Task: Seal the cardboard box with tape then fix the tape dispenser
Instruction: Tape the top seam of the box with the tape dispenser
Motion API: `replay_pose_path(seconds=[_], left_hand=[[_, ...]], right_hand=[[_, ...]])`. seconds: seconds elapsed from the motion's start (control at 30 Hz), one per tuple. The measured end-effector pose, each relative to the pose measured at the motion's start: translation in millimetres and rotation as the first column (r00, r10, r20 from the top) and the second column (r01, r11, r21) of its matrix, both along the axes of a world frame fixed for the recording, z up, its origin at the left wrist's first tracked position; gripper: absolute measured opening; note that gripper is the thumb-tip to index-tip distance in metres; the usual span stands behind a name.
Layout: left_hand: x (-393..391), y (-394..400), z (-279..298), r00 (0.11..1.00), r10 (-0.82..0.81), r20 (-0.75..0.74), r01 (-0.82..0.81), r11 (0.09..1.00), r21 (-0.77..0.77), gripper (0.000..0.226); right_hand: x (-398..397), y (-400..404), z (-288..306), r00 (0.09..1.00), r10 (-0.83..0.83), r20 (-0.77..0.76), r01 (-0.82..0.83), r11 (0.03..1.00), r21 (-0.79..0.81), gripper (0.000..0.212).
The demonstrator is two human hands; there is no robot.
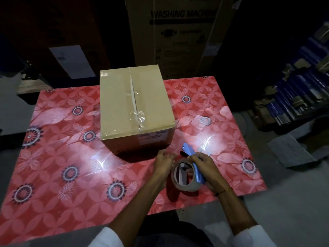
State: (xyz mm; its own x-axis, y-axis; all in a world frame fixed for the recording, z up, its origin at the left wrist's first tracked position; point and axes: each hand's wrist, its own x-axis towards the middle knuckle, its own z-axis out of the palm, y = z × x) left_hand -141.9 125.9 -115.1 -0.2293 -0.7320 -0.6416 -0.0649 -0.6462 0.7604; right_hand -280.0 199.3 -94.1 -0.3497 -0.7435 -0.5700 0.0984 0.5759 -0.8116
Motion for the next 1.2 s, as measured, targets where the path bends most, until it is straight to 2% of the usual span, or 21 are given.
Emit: replay_pose_path(seconds=[0.03,0.1,0.17,0.4,0.57,0.67,0.83,0.97,1.13,1.2], left_hand=[[-7.5,3.0,1.0,0.999,-0.033,-0.002,0.033,0.999,-0.010,0.005],[-23.4,8.2,3.1,0.990,-0.137,-0.027,0.136,0.990,-0.048,0.015],[-39.3,9.7,5.1,0.978,-0.207,-0.018,0.205,0.974,-0.096,0.014],[-78.8,1.6,4.8,0.964,-0.260,0.048,0.264,0.943,-0.201,0.021],[-94.5,-6.0,-5.6,0.961,-0.252,0.110,0.272,0.931,-0.242,0.041],[-98.8,-8.5,-9.4,0.955,-0.247,0.163,0.281,0.930,-0.237,0.050],[-97.3,-10.3,-11.1,0.958,-0.250,0.139,0.278,0.931,-0.237,0.040],[-87.1,-8.4,-18.1,0.961,-0.250,0.123,0.271,0.939,-0.212,0.045],[-68.9,-8.5,-6.8,0.966,-0.199,0.163,0.235,0.941,-0.243,0.036],[-53.5,-10.3,2.8,0.957,-0.140,0.254,0.215,0.931,-0.296,0.042]], right_hand=[[-7.5,0.8,-1.6,0.999,-0.046,0.011,0.046,0.999,-0.010,0.015],[-22.4,0.4,-6.2,0.991,-0.131,0.010,0.131,0.991,-0.002,0.019],[-36.7,-0.6,-12.8,0.989,-0.148,0.000,0.148,0.989,-0.001,0.024],[-73.1,-5.2,-21.1,0.986,0.049,-0.161,-0.061,0.996,-0.069,0.017],[-86.2,-18.3,-29.5,0.894,0.146,-0.423,-0.204,0.974,-0.095,0.020],[-92.5,-24.4,-34.7,0.845,0.170,-0.507,-0.241,0.968,-0.077,0.026],[-97.6,-31.0,-46.4,0.806,0.206,-0.555,-0.287,0.956,-0.061,0.028],[-96.0,-34.5,-46.4,0.809,0.204,-0.551,-0.278,0.959,-0.053,0.026],[-87.5,-44.9,-32.1,0.746,0.160,-0.647,-0.269,0.961,-0.072,0.030],[-79.3,-50.4,-18.4,0.726,0.124,-0.676,-0.279,0.952,-0.125,0.031]])
